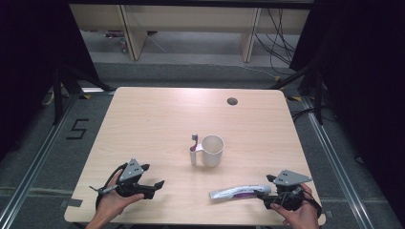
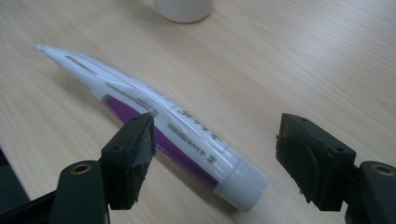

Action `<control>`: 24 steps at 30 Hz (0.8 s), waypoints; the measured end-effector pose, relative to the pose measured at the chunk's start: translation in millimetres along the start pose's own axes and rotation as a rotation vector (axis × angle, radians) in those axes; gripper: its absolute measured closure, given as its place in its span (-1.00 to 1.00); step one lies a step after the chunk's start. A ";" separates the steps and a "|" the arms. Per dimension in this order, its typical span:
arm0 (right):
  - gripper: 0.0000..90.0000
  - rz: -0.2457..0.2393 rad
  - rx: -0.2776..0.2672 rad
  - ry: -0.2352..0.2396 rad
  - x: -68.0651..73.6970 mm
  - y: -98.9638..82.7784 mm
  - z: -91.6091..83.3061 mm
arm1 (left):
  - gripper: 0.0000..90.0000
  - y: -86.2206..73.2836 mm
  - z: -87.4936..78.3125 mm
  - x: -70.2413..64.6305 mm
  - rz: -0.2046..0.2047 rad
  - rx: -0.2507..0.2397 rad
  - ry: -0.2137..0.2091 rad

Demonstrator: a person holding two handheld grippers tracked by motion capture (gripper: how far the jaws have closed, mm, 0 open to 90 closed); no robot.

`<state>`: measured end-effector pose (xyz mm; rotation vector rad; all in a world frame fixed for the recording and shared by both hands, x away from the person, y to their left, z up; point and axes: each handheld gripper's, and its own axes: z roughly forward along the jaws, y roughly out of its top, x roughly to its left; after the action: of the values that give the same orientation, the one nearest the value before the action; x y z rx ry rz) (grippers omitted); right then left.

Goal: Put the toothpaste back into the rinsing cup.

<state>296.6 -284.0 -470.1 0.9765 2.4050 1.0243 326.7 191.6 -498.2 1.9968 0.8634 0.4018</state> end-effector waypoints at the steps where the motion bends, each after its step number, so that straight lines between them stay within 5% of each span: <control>1: -0.35 -0.013 0.013 0.016 2.4 2.6 0.3 | -0.64 0.0 0.1 0.3 -0.001 -0.002 -0.004; 7: -0.35 -0.116 0.095 0.081 18.3 15.3 11.8 | -0.64 0.4 1.0 -0.1 -0.007 -0.004 -0.003; 10: -0.32 -0.160 0.128 0.086 24.1 20.4 21.6 | -0.64 0.3 0.7 0.7 0.013 0.018 0.007; 11: -0.31 -0.204 0.139 0.095 23.4 23.4 24.5 | -0.64 0.0 1.9 -0.9 -0.007 0.000 -0.002; 17: -0.26 -0.290 0.218 0.082 27.6 34.5 37.7 | -0.64 -0.2 1.5 0.1 -0.009 -0.009 -0.002; 19: -0.23 -0.256 0.249 0.097 31.3 36.1 40.2 | -0.64 -0.5 1.9 0.2 -0.008 -0.014 -0.007; 21: -0.19 -0.314 0.262 0.122 30.0 38.0 45.3 | -0.64 -0.6 2.3 -0.1 -0.013 -0.018 -0.008; 24: -0.15 -0.295 0.301 0.129 32.2 39.1 47.5 | -0.64 -0.5 2.0 0.2 -0.011 -0.012 -0.009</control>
<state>317.9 -218.1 -475.1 0.6291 2.7612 0.6514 327.7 190.7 -499.6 1.9807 0.8639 0.3903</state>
